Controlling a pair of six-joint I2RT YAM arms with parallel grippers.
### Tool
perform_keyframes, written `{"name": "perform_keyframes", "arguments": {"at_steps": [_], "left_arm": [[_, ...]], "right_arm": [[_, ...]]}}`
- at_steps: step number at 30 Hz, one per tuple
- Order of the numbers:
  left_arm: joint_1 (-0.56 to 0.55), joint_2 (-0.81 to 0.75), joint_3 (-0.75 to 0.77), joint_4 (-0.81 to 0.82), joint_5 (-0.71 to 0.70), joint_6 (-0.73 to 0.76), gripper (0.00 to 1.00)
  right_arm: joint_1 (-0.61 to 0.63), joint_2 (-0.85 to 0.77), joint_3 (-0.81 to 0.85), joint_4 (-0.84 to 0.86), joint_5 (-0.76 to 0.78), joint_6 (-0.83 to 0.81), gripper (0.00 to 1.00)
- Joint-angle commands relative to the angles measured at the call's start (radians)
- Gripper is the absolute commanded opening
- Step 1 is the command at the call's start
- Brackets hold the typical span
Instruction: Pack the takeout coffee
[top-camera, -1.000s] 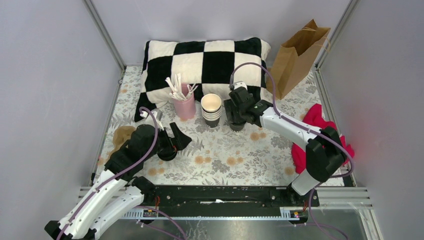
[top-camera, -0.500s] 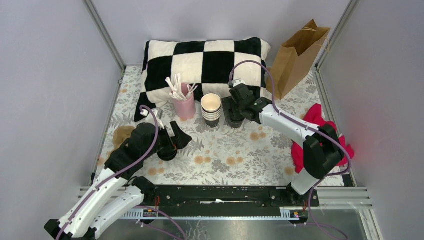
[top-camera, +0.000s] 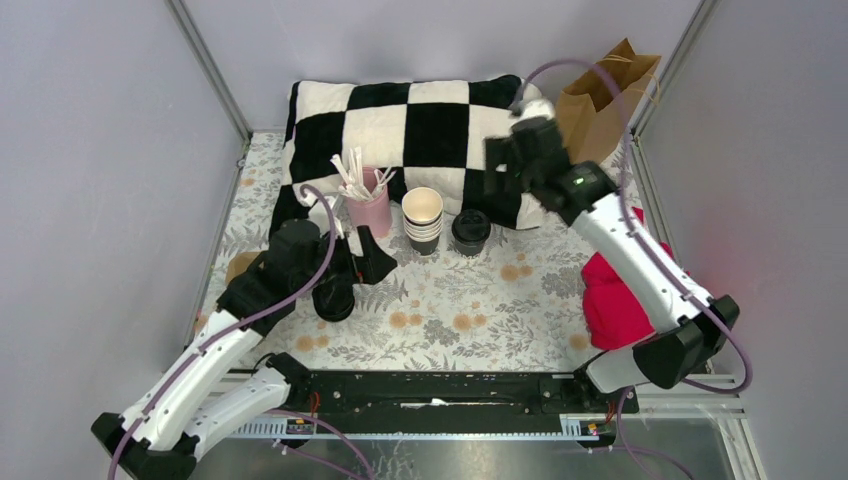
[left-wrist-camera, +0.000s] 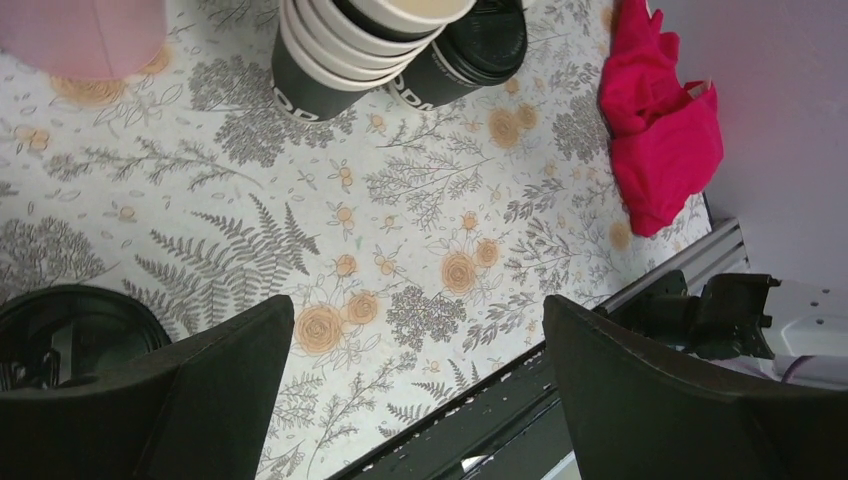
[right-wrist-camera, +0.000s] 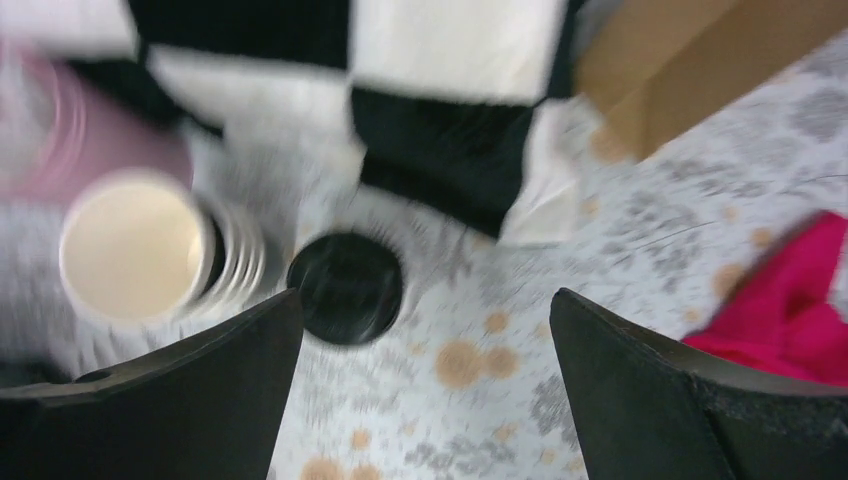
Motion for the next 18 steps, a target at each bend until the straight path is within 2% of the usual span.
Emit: {"name": "perform_keyframes", "arguments": {"at_steps": [1, 8, 11, 15, 18], "left_arm": [[0.003, 0.05, 0.104, 0.037, 0.079, 0.106, 0.99], [0.003, 0.061, 0.178, 0.015, 0.077, 0.153, 0.99], [0.002, 0.043, 0.179, 0.014, 0.047, 0.154, 0.99], [0.002, 0.016, 0.173, 0.006, -0.016, 0.141, 0.99], [0.004, 0.025, 0.18, -0.002, -0.031, 0.136, 0.99]], "right_arm": [[-0.183, 0.003, 0.192, -0.088, 0.106, 0.06, 1.0], [-0.507, 0.156, 0.461, -0.097, 0.093, 0.146, 1.0], [-0.64, 0.249, 0.554, -0.092, -0.007, 0.236, 1.0], [-0.704, 0.365, 0.628, -0.043, -0.037, 0.294, 1.0], [-0.724, 0.474, 0.733, -0.039, -0.048, 0.293, 0.93]]}}
